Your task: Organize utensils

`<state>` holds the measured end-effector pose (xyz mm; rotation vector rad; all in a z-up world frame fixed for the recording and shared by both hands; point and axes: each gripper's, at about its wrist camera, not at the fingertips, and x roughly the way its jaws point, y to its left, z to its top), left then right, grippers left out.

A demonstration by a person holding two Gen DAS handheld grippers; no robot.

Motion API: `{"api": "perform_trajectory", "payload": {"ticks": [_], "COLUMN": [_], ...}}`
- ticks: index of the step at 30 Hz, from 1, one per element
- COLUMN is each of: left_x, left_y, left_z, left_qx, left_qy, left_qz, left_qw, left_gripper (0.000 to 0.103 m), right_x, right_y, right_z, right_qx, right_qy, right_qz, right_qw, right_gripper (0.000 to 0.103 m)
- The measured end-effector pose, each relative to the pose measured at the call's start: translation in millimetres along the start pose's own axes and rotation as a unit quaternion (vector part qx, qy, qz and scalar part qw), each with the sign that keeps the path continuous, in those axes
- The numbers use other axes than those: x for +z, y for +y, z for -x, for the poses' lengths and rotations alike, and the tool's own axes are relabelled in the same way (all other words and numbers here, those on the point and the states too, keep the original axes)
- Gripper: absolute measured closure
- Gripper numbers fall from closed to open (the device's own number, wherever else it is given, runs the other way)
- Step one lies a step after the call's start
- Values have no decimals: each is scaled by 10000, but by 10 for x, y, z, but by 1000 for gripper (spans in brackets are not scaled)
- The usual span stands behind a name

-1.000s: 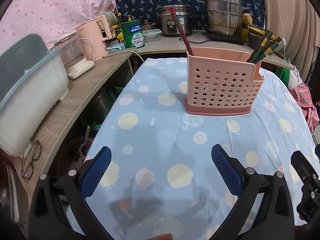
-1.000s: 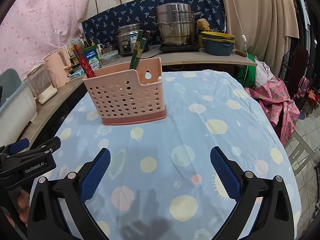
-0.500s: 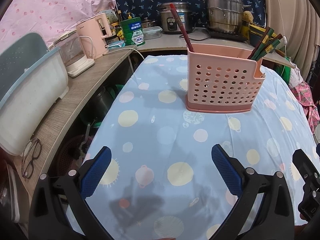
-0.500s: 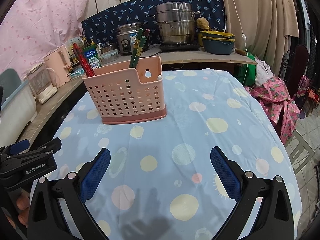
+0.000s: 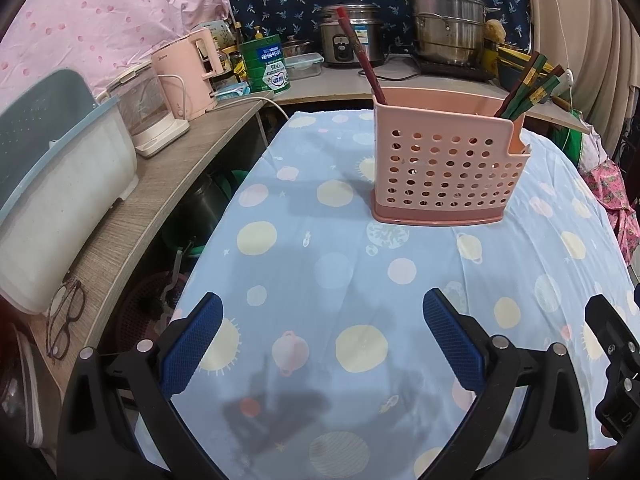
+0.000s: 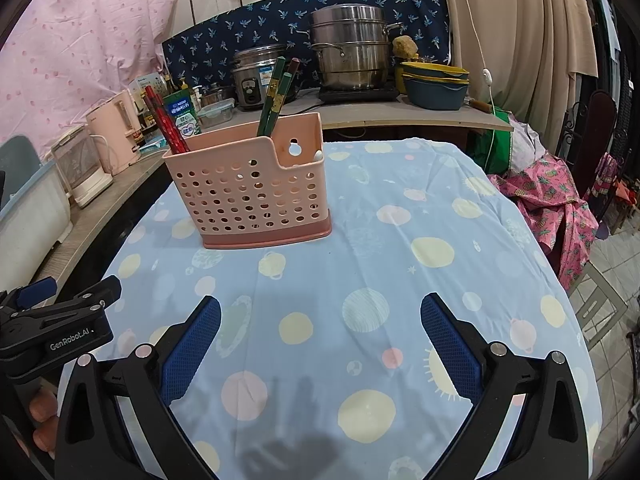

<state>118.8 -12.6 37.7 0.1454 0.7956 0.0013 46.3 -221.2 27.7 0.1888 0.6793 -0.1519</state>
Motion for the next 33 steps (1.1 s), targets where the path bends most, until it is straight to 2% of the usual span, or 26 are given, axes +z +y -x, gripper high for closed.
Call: {"api": "perform_trajectory", "payload": {"ticks": [33], "left_x": [9], "left_y": [44], "left_z": [-48], "left_qx": [60], "left_qy": [26], "left_qz": [-6], "left_qw": [10000], "left_gripper": [7], "right_x": [-5], "right_y": [-62], "right_z": [-61], "right_qx": [-94], "right_qy": [55], "right_qz": [-32], "right_qw": [9999], "right_gripper": [7]}}
